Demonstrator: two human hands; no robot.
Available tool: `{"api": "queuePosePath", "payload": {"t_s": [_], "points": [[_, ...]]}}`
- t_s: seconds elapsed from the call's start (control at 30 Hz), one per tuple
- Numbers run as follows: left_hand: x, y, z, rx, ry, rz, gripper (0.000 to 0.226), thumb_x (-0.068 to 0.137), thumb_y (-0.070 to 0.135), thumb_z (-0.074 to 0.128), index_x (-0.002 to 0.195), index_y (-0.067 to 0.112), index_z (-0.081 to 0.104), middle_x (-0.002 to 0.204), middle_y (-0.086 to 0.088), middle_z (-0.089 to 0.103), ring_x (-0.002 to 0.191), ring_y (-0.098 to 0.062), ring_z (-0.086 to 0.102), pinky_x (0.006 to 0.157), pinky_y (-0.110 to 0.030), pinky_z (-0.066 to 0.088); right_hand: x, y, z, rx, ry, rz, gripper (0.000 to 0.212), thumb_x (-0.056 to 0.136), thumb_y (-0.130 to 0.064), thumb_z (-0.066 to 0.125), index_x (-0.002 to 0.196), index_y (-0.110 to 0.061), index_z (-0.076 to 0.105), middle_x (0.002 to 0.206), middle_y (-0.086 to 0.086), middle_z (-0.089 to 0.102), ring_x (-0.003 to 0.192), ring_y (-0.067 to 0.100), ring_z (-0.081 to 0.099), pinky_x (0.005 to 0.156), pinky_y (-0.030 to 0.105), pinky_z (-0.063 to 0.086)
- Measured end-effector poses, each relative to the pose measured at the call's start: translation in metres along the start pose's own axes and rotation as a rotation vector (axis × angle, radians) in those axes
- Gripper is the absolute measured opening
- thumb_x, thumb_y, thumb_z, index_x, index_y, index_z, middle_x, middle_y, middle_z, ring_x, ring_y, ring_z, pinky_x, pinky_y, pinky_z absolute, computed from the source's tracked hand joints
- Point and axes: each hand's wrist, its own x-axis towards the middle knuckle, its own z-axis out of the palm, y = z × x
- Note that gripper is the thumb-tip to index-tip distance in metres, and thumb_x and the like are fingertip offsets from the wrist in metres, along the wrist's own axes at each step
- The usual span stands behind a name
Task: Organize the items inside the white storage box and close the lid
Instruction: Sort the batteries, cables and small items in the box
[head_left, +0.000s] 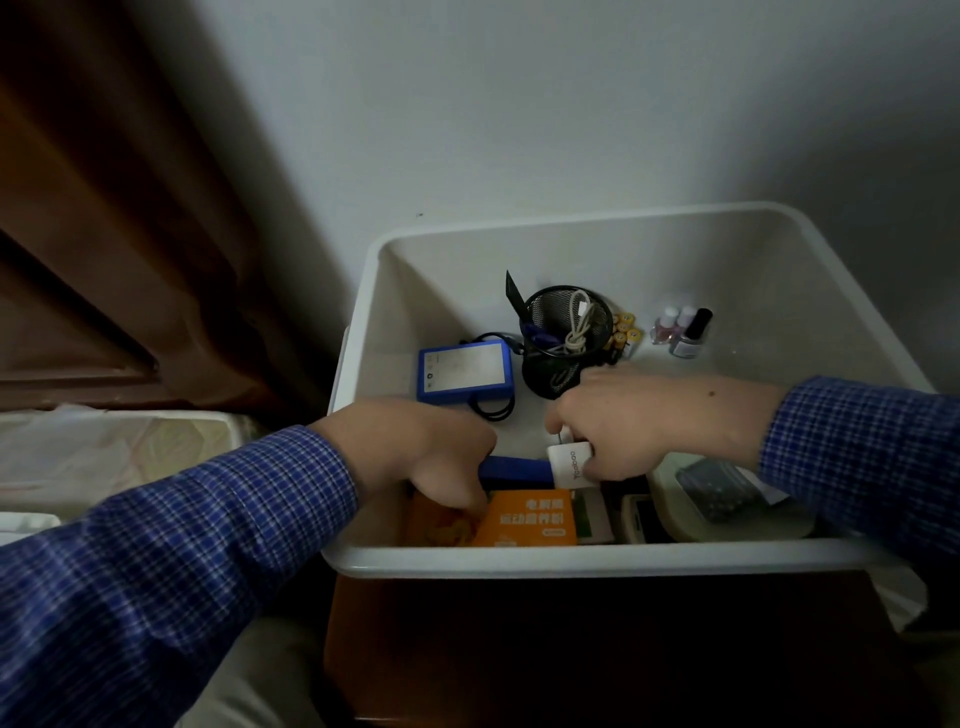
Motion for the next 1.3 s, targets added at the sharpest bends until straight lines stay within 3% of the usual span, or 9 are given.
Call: {"api": "queuePosePath", "payload": {"t_s": [0.1,0.3,0.43,0.57,0.7,0.87,1.07,1.2,1.3], "points": [[-0.002,0.000,0.000,-0.032,-0.055,-0.002,0.051,0.087,0.050,0.069,0.124,0.022,0.048,0.109,-0.001,0.062,0.094,-0.018,0.062,0.089,-0.037,0.053,0.001,-0.001,0.001,-0.077,-0.010,-0.018,0.033,0.087,-0.040,0.067,0.117,-0.027,0.061,0.093,-0.003,0.059,0.105,0.023,0.047,0.085,0.041,0.036],[-0.003,0.005,0.000,0.048,-0.056,-0.014,0.070,0.079,0.050,0.077,0.134,0.024,0.043,0.113,0.003,0.055,0.104,-0.021,0.058,0.099,-0.045,0.049,-0.006,0.003,0.002,-0.054,-0.059,-0.030,0.038,0.091,-0.044,0.062,0.125,-0.028,0.056,0.108,0.000,0.062,0.114,0.023,0.048,0.105,0.051,0.034],[0.001,0.007,-0.004,0.036,-0.090,-0.021,0.070,0.079,0.051,0.077,0.135,0.022,0.045,0.119,0.002,0.058,0.105,-0.019,0.058,0.098,-0.042,0.049,-0.027,0.018,-0.008,0.205,0.079,-0.024,0.051,0.099,-0.038,0.053,0.148,-0.030,0.040,0.124,-0.003,0.065,0.107,0.015,0.063,0.098,0.038,0.051],[0.002,0.012,-0.010,0.025,-0.125,-0.051,0.068,0.080,0.056,0.074,0.133,0.020,0.049,0.121,0.000,0.062,0.106,-0.018,0.061,0.098,-0.040,0.050,-0.059,0.058,-0.019,0.334,0.242,-0.022,0.036,0.101,-0.024,0.052,0.137,-0.022,0.054,0.107,-0.009,0.073,0.100,0.008,0.067,0.096,0.034,0.051],[0.003,0.028,-0.018,0.058,-0.180,-0.117,0.059,0.087,0.065,0.059,0.124,0.018,0.060,0.109,0.001,0.067,0.097,-0.016,0.065,0.089,-0.034,0.050,-0.085,0.084,-0.010,0.319,0.005,0.031,0.044,0.088,-0.031,0.073,0.129,-0.025,0.058,0.101,-0.021,0.061,0.102,0.002,0.064,0.096,0.029,0.053],[-0.012,0.058,-0.030,0.187,0.235,-0.063,0.048,0.093,0.063,0.049,0.105,0.019,0.064,0.090,0.004,0.065,0.072,-0.007,0.058,0.053,-0.020,0.036,-0.093,0.094,0.008,0.255,-0.018,0.073,0.062,0.075,-0.051,0.079,0.128,-0.033,0.050,0.109,-0.018,0.057,0.100,0.005,0.059,0.092,0.031,0.052],[0.006,0.097,-0.033,-0.392,0.370,0.174,0.044,0.089,0.048,0.065,0.124,0.023,0.052,0.098,0.007,0.063,0.088,-0.009,0.062,0.080,-0.033,0.056,-0.099,0.094,0.008,0.291,-0.008,0.089,0.061,0.081,-0.047,0.076,0.133,-0.029,0.049,0.123,-0.011,0.060,0.104,0.008,0.060,0.094,0.032,0.053],[0.024,0.116,-0.023,-0.363,0.520,0.226,0.049,0.081,0.056,0.071,0.113,0.024,0.053,0.088,0.010,0.056,0.077,-0.006,0.056,0.060,-0.026,0.047,-0.119,0.091,-0.002,0.193,-0.021,0.106,0.042,0.076,-0.049,0.079,0.105,-0.030,0.056,0.092,-0.011,0.064,0.080,0.002,0.059,0.073,0.029,0.055],[0.031,0.129,-0.019,-0.249,0.597,0.268,0.042,0.076,0.051,0.075,0.101,0.023,0.056,0.084,0.008,0.056,0.076,-0.015,0.055,0.061,-0.030,0.046,-0.120,0.078,0.004,0.007,-0.036,0.108,0.042,0.070,-0.055,0.076,0.095,-0.028,0.057,0.081,-0.008,0.063,0.075,0.008,0.059,0.058,0.028,0.046]]}}
